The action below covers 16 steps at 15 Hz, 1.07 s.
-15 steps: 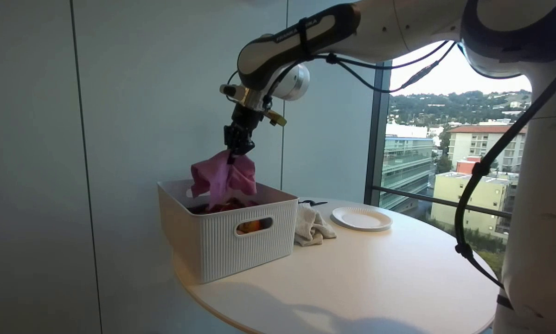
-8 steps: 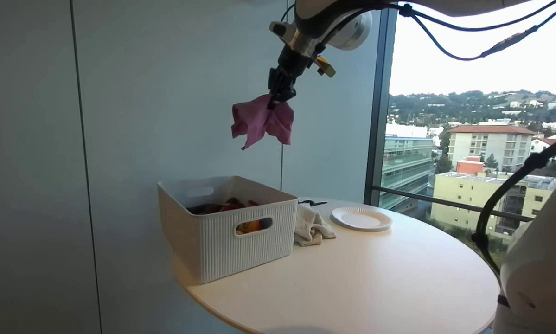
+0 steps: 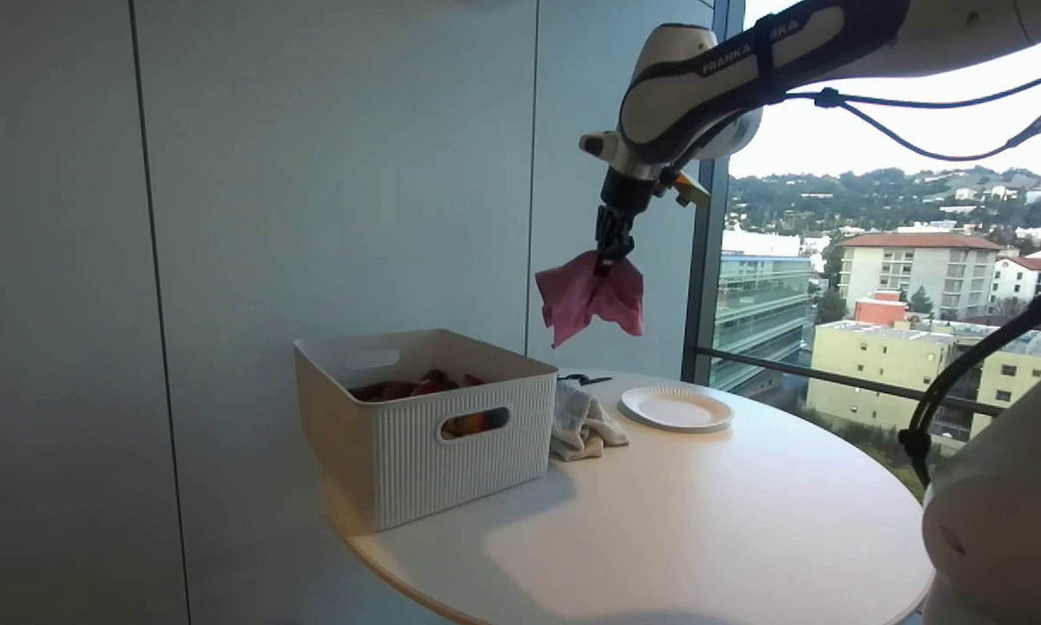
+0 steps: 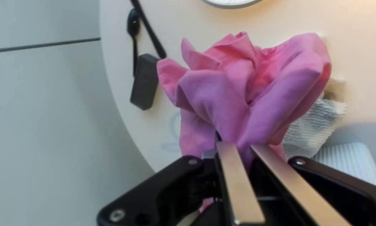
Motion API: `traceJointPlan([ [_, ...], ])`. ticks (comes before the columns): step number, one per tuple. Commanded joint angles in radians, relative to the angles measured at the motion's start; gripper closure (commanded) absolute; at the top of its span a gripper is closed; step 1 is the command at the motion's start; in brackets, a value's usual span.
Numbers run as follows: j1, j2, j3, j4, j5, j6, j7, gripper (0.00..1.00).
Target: Remove all the objects in the basket
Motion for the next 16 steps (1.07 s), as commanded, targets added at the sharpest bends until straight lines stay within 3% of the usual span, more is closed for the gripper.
traceJointPlan([
  [1, 0.006, 0.043, 0.006, -0.111, -0.005, -0.001, 0.196, 0.92],
  [2, 0.007, 0.061, 0.008, -0.134, -0.006, 0.004, 0.253, 0.67],
  [4, 0.014, 0.081, 0.001, -0.147, -0.005, 0.001, 0.329, 0.6],
  [8, 0.005, 0.015, 0.021, -0.113, -0.105, 0.007, 0.441, 0.29],
  [11, 0.052, -0.045, 0.023, -0.05, -0.145, 0.005, 0.381, 0.06],
  [12, 0.071, -0.051, 0.026, -0.021, -0.147, 0.012, 0.367, 0.01],
  [16, 0.161, 0.012, 0.05, 0.135, -0.131, 0.022, 0.275, 0.0],
])
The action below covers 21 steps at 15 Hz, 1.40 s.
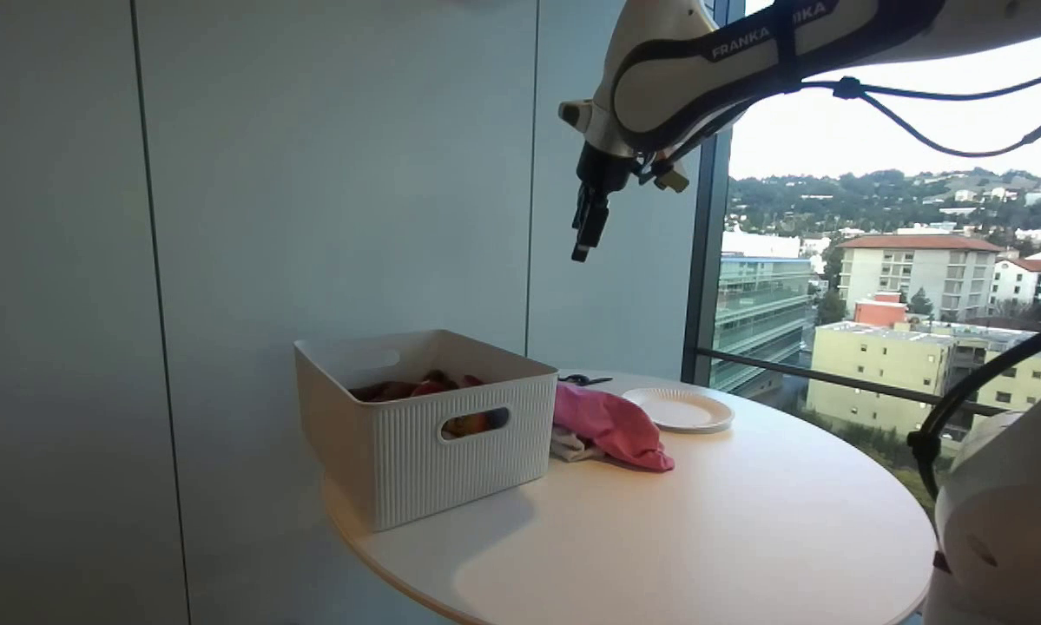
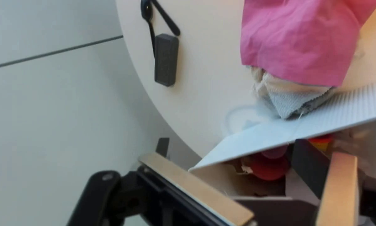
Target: Remove all the objects in the basket
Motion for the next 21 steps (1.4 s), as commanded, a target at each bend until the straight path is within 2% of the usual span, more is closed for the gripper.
traceJointPlan([
  [1, 0.082, 0.104, 0.008, 0.158, 0.012, 0.003, -0.095, 0.0],
  [5, 0.146, 0.276, 0.006, 0.296, 0.088, -0.02, -0.195, 0.0],
  [8, 0.161, 0.419, 0.015, 0.382, 0.198, -0.042, -0.291, 0.0],
  [13, 0.125, 0.605, 0.063, 0.483, 0.307, -0.118, -0.367, 0.0],
  [17, 0.096, 0.694, 0.09, 0.522, 0.313, -0.167, -0.377, 0.0],
  [21, 0.068, 0.751, 0.112, 0.513, 0.325, -0.173, -0.395, 0.0],
])
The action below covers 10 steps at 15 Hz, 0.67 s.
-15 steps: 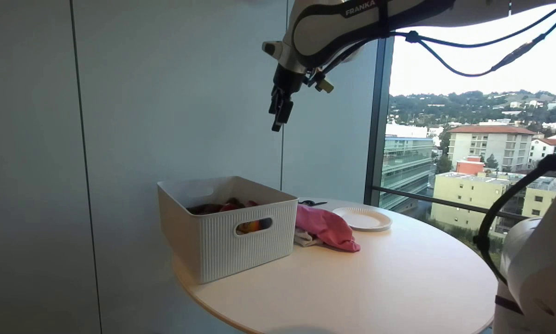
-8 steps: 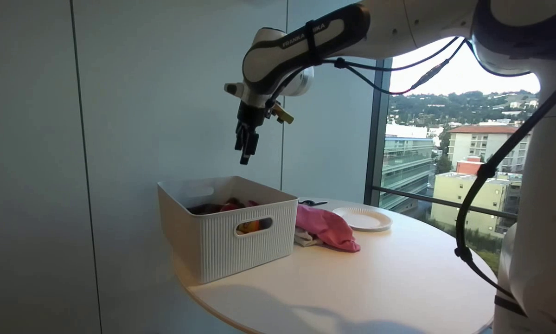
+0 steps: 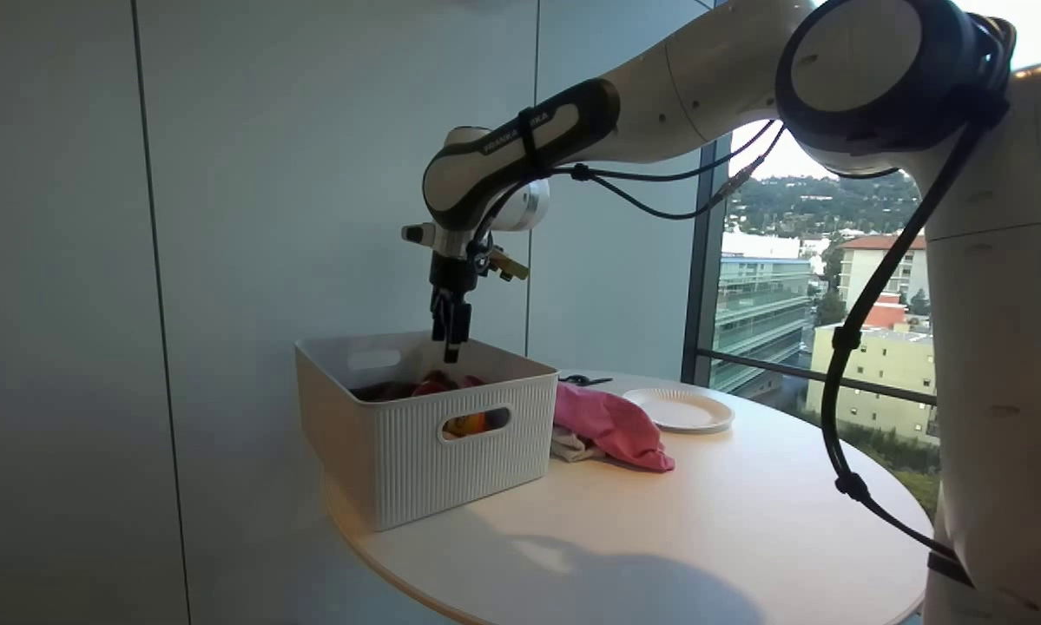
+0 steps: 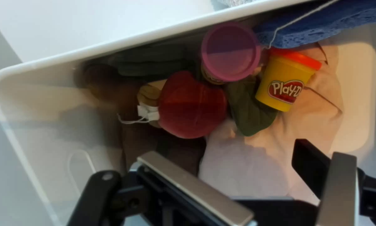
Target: Remove all the objects in the basket
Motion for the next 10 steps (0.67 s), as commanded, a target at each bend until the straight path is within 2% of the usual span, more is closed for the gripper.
traceJointPlan([
  [1, -0.034, 0.059, 0.037, 0.04, 0.034, -0.025, -0.043, 0.0],
  [5, -0.047, 0.116, 0.064, 0.032, 0.041, 0.036, -0.086, 0.0],
  [10, -0.044, 0.188, 0.069, 0.045, -0.025, 0.11, -0.107, 0.0],
])
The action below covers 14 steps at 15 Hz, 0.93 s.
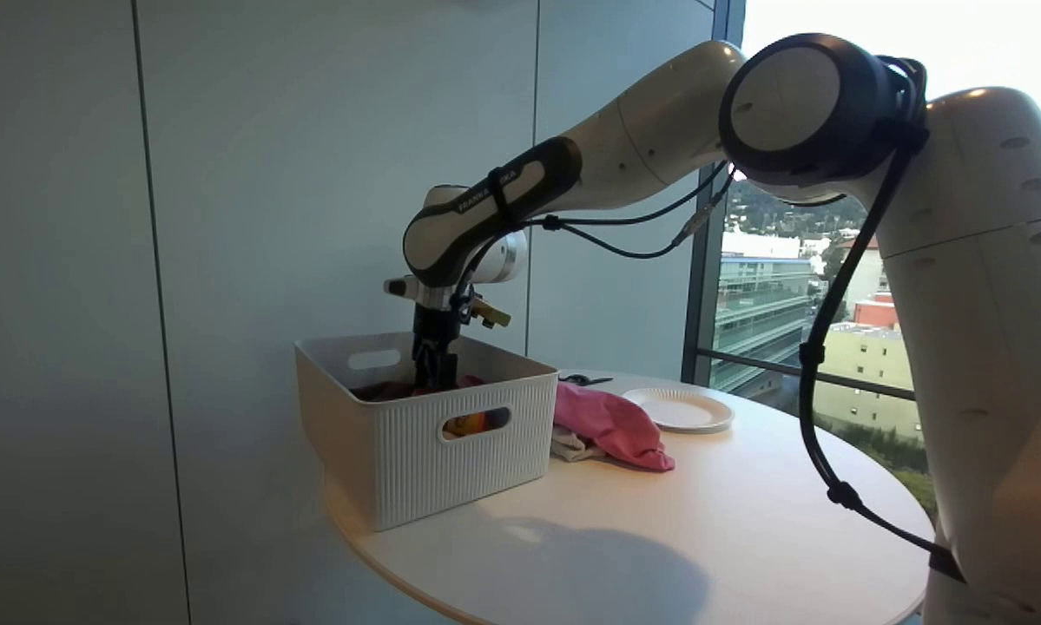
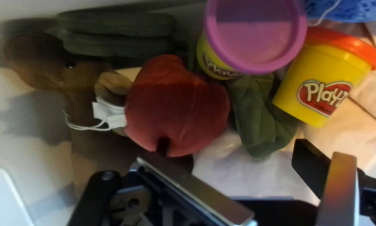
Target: Remove all the objects in the basket
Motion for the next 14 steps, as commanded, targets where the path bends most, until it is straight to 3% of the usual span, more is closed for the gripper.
traceJointPlan([
  [1, -0.01, 0.057, 0.008, 0.034, -0.058, 0.049, -0.029, 0.0],
  [3, -0.014, 0.074, 0.004, 0.03, -0.091, 0.074, -0.033, 0.0],
  [4, -0.019, 0.079, 0.008, 0.027, -0.095, 0.091, -0.04, 0.25],
  [6, -0.025, 0.082, 0.011, 0.022, -0.102, 0.115, -0.049, 0.32],
  [14, -0.03, 0.032, 0.014, -0.007, -0.098, 0.168, -0.068, 0.88],
])
